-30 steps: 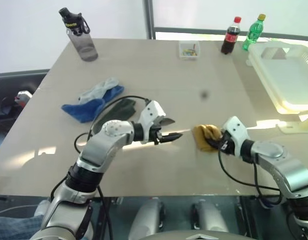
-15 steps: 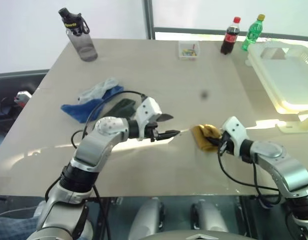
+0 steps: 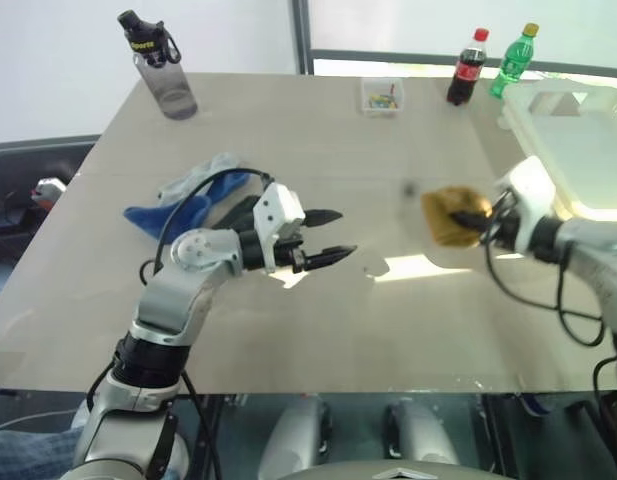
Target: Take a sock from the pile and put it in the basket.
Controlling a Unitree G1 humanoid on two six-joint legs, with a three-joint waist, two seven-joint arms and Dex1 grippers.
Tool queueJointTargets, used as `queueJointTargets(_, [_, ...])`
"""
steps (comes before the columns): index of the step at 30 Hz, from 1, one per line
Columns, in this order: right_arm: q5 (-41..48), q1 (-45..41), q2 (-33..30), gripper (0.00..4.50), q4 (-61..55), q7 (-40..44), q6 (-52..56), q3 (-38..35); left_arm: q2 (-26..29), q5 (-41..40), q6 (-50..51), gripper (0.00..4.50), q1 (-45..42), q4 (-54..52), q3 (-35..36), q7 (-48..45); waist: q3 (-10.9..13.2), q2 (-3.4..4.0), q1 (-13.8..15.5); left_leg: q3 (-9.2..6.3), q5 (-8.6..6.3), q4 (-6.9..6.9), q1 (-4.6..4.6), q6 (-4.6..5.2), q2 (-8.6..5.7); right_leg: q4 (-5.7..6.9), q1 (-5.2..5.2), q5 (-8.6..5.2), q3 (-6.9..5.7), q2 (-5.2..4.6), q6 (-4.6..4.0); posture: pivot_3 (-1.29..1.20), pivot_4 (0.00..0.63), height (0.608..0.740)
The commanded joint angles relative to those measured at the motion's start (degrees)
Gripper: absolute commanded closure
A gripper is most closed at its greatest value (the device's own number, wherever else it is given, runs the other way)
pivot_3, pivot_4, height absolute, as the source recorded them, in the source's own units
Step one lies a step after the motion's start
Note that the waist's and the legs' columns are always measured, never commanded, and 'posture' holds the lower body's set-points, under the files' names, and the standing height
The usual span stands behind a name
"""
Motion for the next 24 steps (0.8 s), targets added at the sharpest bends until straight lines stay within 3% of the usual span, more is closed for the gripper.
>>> queueJointTargets(1, [-1.4,-8.3,-4.0,4.47,10.4,-0.2,-2.9,-4.9,-1.0,-2.0,-2.3,1.27,0.2,-1.9,2.3,0.2,0.0,0.00,0.0,0.02,0.00,-0.01,0.00,0.00,0.00,0.00,-0.02,0.00,0.01,0.00,0.00,0.00,0.150,0.740])
queueJointTargets(7, [-12.0,-22.9,-9.8,4.47,40.6,-1.7,-14.4,-1.0,-1.6,-3.5,-2.9,1.27,0.7,-2.7,3.0,0.0,0.0,-0.01,-0.2,0.20,0.00,-0.07,-0.01,0.01,0.01,-0.04,-0.04,0.00,0.07,0.07,0.00,0.00,0.150,0.740])
queueJointTargets(8, [-14.0,-25.2,-10.1,3.78,45.7,-2.4,-17.0,-0.1,-1.7,-3.5,-3.0,1.27,0.8,-2.7,2.9,0.1,0.0,0.01,-0.2,0.28,0.00,-0.05,0.01,0.01,0.01,0.00,-0.05,0.00,0.10,0.08,0.00,0.00,0.150,0.740])
queueJointTargets(10, [-17.6,-29.4,-10.4,3.44,55.0,-3.6,-21.7,1.8,-1.9,-3.3,-3.5,1.27,0.9,-2.5,2.8,0.1,0.0,0.02,-0.3,0.34,0.00,-0.06,0.03,0.02,0.03,0.00,-0.07,0.00,0.12,0.11,0.01,0.00,0.150,0.740])
queueJointTargets(11, [-19.1,-31.2,-10.3,2.82,58.9,-4.0,-23.5,2.6,-2.0,-3.2,-3.8,1.27,0.9,-2.4,2.9,0.2,0.0,0.02,-0.4,0.38,0.00,-0.07,0.02,0.02,0.03,0.00,-0.09,0.00,0.12,0.11,0.01,0.00,0.150,0.740])
queueJointTargets(14, [-22.9,-34.9,-9.6,1.88,67.1,-5.3,-27.9,4.6,-2.4,-2.8,-4.5,1.27,1.0,-2.1,3.2,0.9,0.0,0.04,-1.0,0.43,0.01,-0.11,0.02,0.01,0.07,0.02,-0.13,0.00,0.15,0.13,0.01,0.00,0.150,0.740])
queueJointTargets(18, [-25.8,-36.5,-9.0,0.04,72.8,-6.2,-32.0,5.5,-2.5,-2.5,-5.0,1.27,1.2,-2.1,3.6,2.0,0.0,0.05,-1.5,0.44,0.01,-0.13,0.01,0.01,0.08,0.01,-0.13,0.00,0.18,0.13,0.01,0.00,0.150,0.740])
queueJointTargets(24, [-34.6,-36.2,-10.9,0.04,72.1,-7.1,-42.9,11.5,-1.6,-2.3,-5.0,1.27,2.6,-2.9,4.1,2.9,0.1,0.16,-1.6,0.46,0.01,-0.09,0.04,0.00,0.08,0.08,-0.14,0.00,0.19,0.15,0.01,0.00,0.150,0.740])
